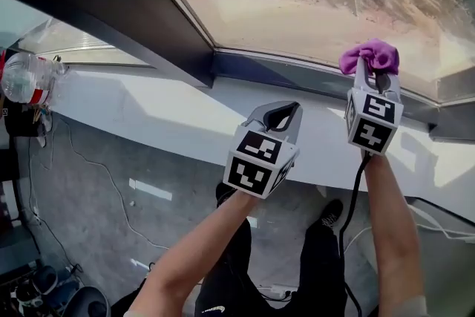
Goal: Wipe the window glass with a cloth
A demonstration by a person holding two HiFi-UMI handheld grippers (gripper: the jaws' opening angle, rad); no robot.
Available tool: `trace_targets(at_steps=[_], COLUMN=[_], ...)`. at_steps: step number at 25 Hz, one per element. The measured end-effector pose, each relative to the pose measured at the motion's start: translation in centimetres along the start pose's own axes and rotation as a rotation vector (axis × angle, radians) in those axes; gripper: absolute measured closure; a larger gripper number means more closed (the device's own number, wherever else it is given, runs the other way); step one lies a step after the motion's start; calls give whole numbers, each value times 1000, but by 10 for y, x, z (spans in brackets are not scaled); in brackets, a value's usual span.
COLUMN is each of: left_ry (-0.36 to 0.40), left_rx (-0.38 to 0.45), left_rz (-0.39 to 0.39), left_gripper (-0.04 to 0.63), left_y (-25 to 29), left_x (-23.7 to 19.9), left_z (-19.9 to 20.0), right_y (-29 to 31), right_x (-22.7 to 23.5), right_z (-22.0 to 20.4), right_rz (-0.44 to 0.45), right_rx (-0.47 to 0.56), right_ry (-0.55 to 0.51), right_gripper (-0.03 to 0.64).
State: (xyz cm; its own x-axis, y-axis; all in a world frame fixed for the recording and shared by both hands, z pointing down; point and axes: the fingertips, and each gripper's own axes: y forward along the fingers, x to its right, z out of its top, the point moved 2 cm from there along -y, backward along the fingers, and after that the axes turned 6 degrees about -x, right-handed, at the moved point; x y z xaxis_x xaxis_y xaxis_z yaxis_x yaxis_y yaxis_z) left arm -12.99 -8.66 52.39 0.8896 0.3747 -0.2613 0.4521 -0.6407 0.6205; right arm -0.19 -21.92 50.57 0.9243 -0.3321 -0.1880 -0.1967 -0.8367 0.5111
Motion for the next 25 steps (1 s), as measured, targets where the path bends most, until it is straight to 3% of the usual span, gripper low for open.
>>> trace_targets(at_steps=[14,25], left_ry=[-81,-93], left_rx=[13,4], left_rz=[122,162], left_gripper=[595,595], left_y=[-92,-131], left_x=[-132,-184], left_z=[-39,-57], right_y=[25,35], right_x=[-206,-302], right_z=[63,91], right_rz=[203,312], right_rx=[59,125], right_ry=[-115,-209], right_gripper=[512,511])
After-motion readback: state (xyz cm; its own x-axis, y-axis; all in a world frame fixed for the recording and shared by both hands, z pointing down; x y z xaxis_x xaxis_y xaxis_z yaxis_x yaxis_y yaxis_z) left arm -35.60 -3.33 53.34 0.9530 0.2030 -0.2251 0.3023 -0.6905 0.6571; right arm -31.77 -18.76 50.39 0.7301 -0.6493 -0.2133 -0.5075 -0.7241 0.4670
